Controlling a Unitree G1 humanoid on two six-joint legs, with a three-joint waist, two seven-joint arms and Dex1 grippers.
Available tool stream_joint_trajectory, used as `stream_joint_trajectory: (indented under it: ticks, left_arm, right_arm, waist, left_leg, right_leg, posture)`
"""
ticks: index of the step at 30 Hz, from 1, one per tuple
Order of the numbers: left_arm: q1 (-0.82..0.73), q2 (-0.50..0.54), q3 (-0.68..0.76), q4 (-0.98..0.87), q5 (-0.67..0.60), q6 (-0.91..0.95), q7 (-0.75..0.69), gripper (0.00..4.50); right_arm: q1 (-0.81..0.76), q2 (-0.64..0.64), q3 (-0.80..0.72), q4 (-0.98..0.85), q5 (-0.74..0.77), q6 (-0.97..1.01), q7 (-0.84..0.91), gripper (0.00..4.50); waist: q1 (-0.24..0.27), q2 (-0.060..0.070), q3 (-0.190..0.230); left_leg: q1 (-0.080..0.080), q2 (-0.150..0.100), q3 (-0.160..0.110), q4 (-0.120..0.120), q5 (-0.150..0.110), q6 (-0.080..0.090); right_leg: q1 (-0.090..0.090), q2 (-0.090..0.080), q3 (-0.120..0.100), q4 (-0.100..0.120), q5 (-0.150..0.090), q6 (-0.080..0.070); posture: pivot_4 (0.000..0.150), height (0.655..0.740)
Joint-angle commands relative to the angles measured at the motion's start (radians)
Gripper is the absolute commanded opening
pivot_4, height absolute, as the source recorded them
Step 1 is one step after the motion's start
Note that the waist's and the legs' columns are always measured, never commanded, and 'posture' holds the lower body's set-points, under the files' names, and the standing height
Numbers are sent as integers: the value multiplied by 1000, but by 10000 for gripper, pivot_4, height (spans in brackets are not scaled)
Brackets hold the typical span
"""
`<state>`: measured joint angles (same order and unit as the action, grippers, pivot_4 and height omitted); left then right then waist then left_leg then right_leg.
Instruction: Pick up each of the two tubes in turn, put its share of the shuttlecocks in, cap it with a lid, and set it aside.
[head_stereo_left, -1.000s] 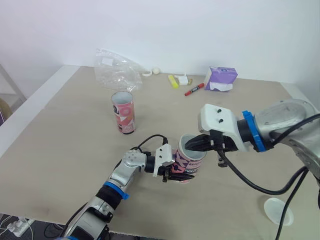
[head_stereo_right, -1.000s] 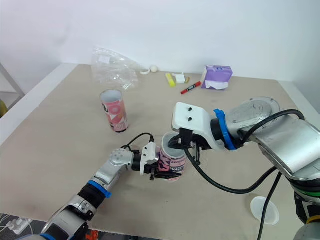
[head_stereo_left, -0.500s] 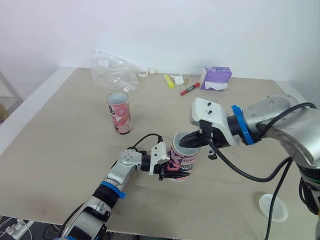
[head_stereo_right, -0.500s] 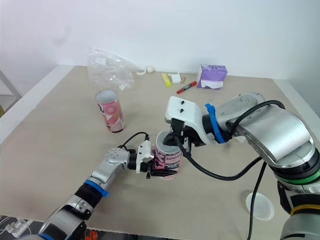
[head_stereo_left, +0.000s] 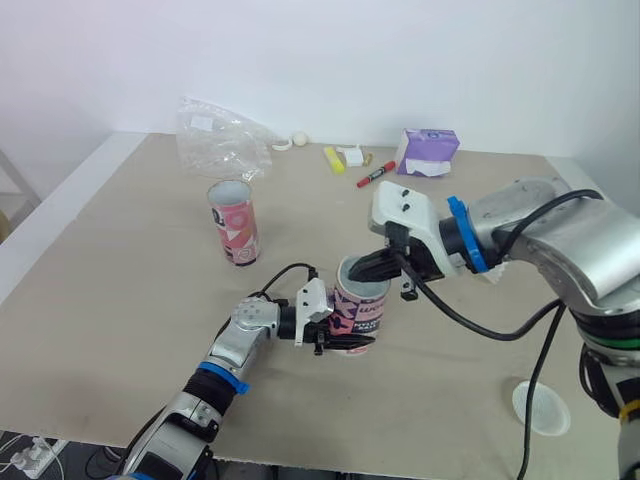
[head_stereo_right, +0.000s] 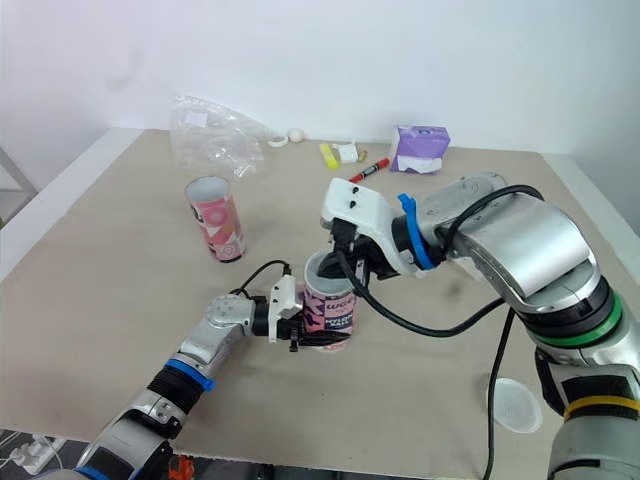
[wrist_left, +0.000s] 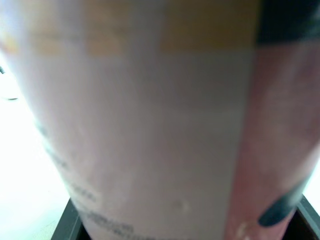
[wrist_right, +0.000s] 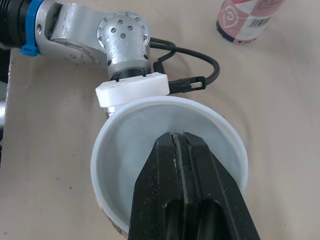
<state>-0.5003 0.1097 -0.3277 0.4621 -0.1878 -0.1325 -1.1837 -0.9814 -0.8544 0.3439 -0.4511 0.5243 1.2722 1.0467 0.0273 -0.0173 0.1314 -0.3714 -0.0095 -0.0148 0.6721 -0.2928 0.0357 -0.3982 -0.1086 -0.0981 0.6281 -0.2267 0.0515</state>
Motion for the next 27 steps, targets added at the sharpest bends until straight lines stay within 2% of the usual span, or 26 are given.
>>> stream_joint_trajectory:
  ticks: [1,10,18,22,27]
  left_arm:
    - [-19,-26,-75,-18,66,-13,3,23690]
    - [-18,-28,-75,-18,65,-9,0,23690]
    - [-14,-27,-79,-20,65,-8,5,23690]
    - [-9,-24,-80,-27,66,-9,8,23690]
    - [-9,-16,-78,-33,68,-17,8,23690]
  right_arm:
    - [51,30,106,48,-39,18,-53,394]
    - [112,-72,265,31,-122,-30,-22,394]
    - [133,-59,292,20,-121,-19,-7,394]
    - [147,-33,232,1,-79,-13,-3,394]
    - [140,-23,27,-1,31,-10,57,394]
  waist:
    - [0,1,1]
    - [0,0,0]
    - [1,-1,-6]
    - [1,0,-9]
    - [2,-2,-3]
  left_leg:
    - [0,0,0,0,0,0]
    - [0,1,0,0,-1,-4]
    - [0,2,-1,0,-2,-5]
    - [0,3,-1,-1,-3,-6]
    - [0,4,-1,-1,-3,-7]
  right_leg:
    - [0,0,-1,0,0,0]
    - [0,-1,-3,0,0,1]
    - [4,-2,-6,-6,0,0]
    - [5,-2,-7,-9,0,0]
    - [5,-2,-9,-9,0,1]
  posture:
    - [1500,7400]
    - [1500,7400]
    - [1500,7400]
    - [1500,7400]
    - [1500,7400]
